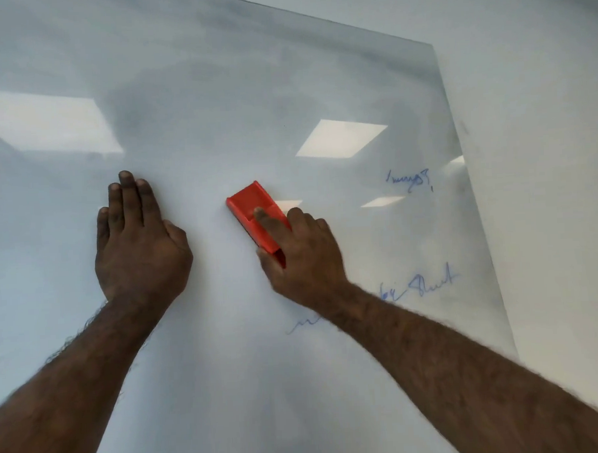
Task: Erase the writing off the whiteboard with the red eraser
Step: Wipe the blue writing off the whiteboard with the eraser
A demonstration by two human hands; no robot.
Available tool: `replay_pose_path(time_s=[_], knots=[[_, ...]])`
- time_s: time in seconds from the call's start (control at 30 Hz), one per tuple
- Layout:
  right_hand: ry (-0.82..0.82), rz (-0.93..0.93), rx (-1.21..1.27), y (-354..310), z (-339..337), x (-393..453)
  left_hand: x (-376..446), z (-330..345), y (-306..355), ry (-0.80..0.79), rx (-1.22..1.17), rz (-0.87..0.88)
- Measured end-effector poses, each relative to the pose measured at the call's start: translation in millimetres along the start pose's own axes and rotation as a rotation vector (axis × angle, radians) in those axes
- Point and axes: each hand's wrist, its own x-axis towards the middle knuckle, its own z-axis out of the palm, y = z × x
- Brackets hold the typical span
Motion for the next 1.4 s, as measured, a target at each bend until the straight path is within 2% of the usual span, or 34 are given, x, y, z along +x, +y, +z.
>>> replay_pose_path(time_s=[0.07, 0.13, 0.2, 0.3, 0.43, 0.5, 0.57, 0.63, 0.7, 0.8, 0.9, 1.0, 1.07, 1.13, 1.3, 1.4], knots=[[0.000, -0.105, -0.080, 33, -4, 1, 1, -1, 3, 0.001, -0.001, 0.003], [0.010, -0.043, -0.127, 73, -8, 1, 2, -1, 2, 0.008, 0.005, 0.017], [0.040, 0.155, -0.152, 115, -12, -7, 2, 0, 1, 0.005, 0.006, 0.030], [0.056, 0.550, -0.214, 171, -23, -32, 0, -2, -1, -0.005, 0.007, 0.065], [0.061, 1.005, -0.144, 207, -35, -47, -3, -3, 0, -0.014, 0.016, 0.092], [0.105, 1.172, -0.009, 209, -37, -33, -4, -3, 2, -0.013, 0.019, 0.082], [0.172, 1.246, 0.076, 203, -35, -12, -4, -2, 4, -0.015, 0.019, 0.073], [0.186, 1.184, 0.057, 184, -29, 9, -5, -2, 6, -0.014, 0.025, 0.071], [0.140, 1.015, 0.000, 153, -20, 26, -5, -1, 6, -0.001, 0.029, 0.070], [0.073, 0.690, -0.019, 98, -8, 37, -6, 1, 7, 0.019, 0.021, 0.060], [0.026, 0.270, 0.031, 51, 0, 26, -6, 1, 10, 0.026, 0.011, 0.045], [0.004, -0.042, 0.002, 46, 2, 14, -3, 2, 16, 0.028, 0.012, 0.038], [0.004, -0.077, -0.057, 69, 1, 15, -1, 3, 20, 0.022, 0.013, 0.060], [0.033, 0.065, -0.095, 106, -2, 20, 1, 5, 21, 0.024, 0.020, 0.086], [0.068, 0.779, -0.165, 234, -24, -20, 0, 8, 21, 0.045, 0.036, 0.114], [0.067, 1.119, -0.106, 264, -36, -44, -2, 10, 23, 0.050, 0.047, 0.111]])
